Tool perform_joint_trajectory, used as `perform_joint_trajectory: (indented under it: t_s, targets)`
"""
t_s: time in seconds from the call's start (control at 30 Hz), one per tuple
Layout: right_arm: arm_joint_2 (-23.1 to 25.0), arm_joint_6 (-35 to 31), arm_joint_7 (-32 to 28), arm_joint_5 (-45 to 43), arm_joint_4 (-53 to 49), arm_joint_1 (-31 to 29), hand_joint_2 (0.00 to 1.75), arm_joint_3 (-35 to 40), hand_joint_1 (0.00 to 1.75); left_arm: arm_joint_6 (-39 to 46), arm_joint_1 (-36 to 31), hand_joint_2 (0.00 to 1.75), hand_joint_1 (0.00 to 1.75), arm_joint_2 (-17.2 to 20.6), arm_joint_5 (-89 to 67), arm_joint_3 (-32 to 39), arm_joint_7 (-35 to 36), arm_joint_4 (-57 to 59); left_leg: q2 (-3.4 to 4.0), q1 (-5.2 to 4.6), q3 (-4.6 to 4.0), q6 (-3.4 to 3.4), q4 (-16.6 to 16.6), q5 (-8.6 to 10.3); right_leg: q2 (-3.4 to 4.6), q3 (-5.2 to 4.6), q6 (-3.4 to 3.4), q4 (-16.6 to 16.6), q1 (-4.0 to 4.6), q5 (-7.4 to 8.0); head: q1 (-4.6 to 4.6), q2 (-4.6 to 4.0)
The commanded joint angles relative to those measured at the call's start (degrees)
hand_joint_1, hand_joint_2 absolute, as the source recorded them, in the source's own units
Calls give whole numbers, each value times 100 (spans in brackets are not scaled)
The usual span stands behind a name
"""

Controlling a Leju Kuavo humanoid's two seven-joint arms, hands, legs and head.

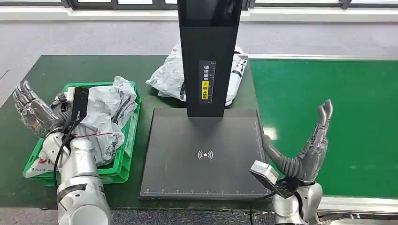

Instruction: Moved the parcel from conveyor to table for the left to box.

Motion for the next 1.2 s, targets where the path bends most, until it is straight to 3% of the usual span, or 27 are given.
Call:
perform_joint_trajectory:
  t_s: [0.03, 0.37, 0.47, 0.57, 0.7, 0.9, 0.93, 1.07, 1.1, 1.2]
  targets:
    - [308, 11, 43, 20, 324, 208, 175, -88, 0, -13, -1, 0, 0, 143, 48, -295, 68, 236, -5, 6, 16, -3, -11, 0, -8, 20, -6, -13, 7, -2, 0, 0]
    - [308, 11, 116, 78, 469, 159, 175, -103, 0, -13, 328, 0, 0, -166, 599, -396, -573, -1028, -4, 9, 19, -3, -12, -3, -6, 23, -8, -16, 10, -2, 0, 0]
    - [308, 11, 149, 80, 462, 139, 175, -213, 0, -13, 603, 0, 0, -166, 1693, -629, -1303, -1980, 6, 10, 5, -3, -1, -5, 5, 8, -5, -7, 11, 0, 0, -2]
    - [308, 11, 173, -20, 361, 126, 175, -487, 0, -13, 1082, 0, 0, -166, 2543, -1259, -1556, -3067, 13, 7, 5, -2, -4, -6, 12, 5, -5, -7, 8, 0, 0, -2]
    - [308, 11, -11, -340, 232, 160, 175, -727, 0, -13, 1722, 0, 0, -166, 2320, -2444, -651, -4520, 8, 12, -1, -2, 3, -9, 4, 3, -5, -6, 13, -4, 0, 0]
    - [308, 11, 63, -276, 175, 190, 175, -704, 0, -13, 1812, 0, 0, -166, 2058, -2710, -412, -4722, -15, 7, 0, 0, 0, -7, -14, 9, -5, -7, 7, -9, 2, -2]
    - [308, 11, 63, -282, 183, 196, 175, -698, 0, -13, 1809, 175, 0, -166, 1957, -2750, -398, -4650, -12, 6, 5, 0, -3, -7, -11, 12, -6, -8, 7, -8, 0, 0]
    - [308, 11, -174, -404, 395, 109, 175, -861, 0, -13, 1786, 175, 0, -166, 1767, -2791, -374, -4171, -24, 4, -2, -1, -2, -1, -21, 5, -5, -7, 4, -7, 0, 0]
    - [308, 11, 75, -279, 132, 245, 175, -693, 0, -13, 1790, 175, 0, -166, 1773, -2635, -553, -3871, -30, 4, 1, -2, -6, 1, -30, 11, -7, -9, 4, -8, 0, -2]
    - [308, 11, 201, -203, -17, 344, 175, -620, 0, -13, 1782, 175, 0, -166, 494, -3318, 624, -2784, -41, 1, 20, -4, -23, 8, -43, 33, -9, -22, 3, -7, 2, 0]
